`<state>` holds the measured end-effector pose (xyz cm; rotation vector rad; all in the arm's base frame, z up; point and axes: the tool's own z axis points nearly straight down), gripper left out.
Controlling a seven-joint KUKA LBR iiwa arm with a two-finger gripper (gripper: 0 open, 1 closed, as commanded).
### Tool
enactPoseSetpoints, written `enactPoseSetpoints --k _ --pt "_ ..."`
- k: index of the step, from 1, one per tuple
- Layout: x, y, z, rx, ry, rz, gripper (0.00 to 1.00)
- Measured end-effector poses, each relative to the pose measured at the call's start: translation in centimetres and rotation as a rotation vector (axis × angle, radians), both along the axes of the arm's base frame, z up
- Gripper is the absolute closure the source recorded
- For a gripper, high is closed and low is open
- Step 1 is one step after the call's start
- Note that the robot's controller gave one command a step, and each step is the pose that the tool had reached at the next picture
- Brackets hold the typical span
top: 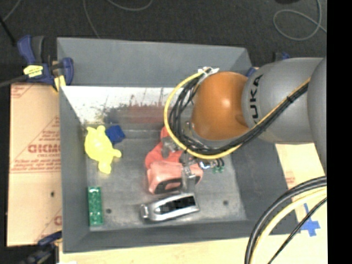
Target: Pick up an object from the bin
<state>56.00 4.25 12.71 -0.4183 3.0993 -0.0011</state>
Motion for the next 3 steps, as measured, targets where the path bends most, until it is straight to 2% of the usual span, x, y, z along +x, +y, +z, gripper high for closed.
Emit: enactPoseSetpoints --k 1,2,3 --pt "0.5 0.4 -0.5 -0.004 -0.01 0.285 0.0" --pt "1.9 1.5 -4.3 -0.01 0.002 0.43 1.0" --pt "1.9 1.5 -4.3 -0.01 0.002 0.429 1.0"
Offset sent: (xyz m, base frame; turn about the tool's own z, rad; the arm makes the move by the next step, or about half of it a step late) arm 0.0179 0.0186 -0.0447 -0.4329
